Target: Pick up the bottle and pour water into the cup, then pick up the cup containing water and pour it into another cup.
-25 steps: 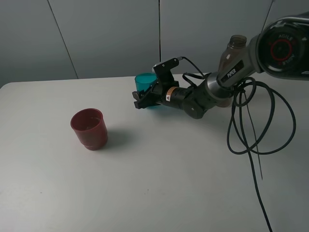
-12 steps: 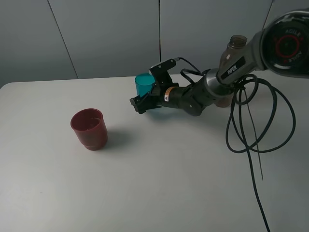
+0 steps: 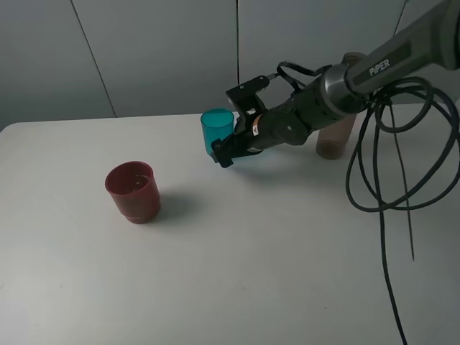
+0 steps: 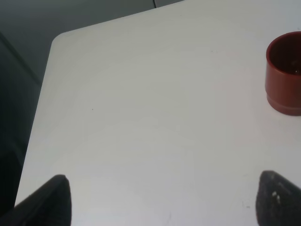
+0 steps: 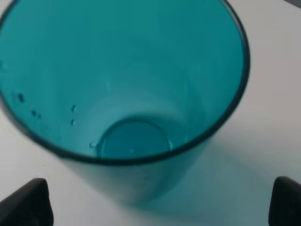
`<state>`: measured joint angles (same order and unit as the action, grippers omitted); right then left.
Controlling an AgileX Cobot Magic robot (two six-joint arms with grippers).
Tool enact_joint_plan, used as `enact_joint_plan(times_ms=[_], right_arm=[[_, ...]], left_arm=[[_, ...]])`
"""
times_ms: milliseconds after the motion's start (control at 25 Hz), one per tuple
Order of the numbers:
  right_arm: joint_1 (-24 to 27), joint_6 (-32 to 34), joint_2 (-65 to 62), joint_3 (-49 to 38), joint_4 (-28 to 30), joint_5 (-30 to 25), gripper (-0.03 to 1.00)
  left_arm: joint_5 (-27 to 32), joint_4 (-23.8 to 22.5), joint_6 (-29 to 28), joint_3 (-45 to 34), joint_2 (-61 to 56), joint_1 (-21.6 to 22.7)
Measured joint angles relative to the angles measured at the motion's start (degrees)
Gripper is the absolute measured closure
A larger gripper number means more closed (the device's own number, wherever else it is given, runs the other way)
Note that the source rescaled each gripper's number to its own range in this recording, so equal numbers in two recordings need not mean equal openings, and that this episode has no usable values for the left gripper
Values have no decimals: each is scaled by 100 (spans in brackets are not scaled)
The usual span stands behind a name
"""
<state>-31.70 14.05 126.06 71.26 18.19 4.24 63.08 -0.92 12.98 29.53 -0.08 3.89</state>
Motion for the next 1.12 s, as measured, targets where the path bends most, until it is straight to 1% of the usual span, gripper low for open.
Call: enact_joint_plan(times_ms=[200, 320, 400, 480, 640, 760, 880, 960, 1120], right_arm=[[-20, -14, -779, -702, -122, -24, -3], [-47, -28, -1562, -1151, -189, -70, -3], [-108, -28, -2143, -1363, -248, -253, -3], [-120, -36, -2775, -1520, -248, -571, -3], [-131, -141, -4120, -1614, -261, -1784, -3], [-131, -187, -5110, -1618, -293, -2936, -3], [-131, -318, -5909, -1718, -483, -4118, -3], [-131, -447, -6413, -1924, -662, -4520, -3], [-143, -795, -7683, -2524, -1062, -5066, -3]], left_arm=[[0, 0, 25, 0, 0, 0], [0, 0, 25, 0, 0, 0], [0, 0, 25, 0, 0, 0], [0, 0, 25, 0, 0, 0], [0, 0, 25, 0, 0, 0], [0, 0, 25, 0, 0, 0], [0, 0, 25, 0, 0, 0], [0, 0, 25, 0, 0, 0], [0, 0, 25, 0, 0, 0]])
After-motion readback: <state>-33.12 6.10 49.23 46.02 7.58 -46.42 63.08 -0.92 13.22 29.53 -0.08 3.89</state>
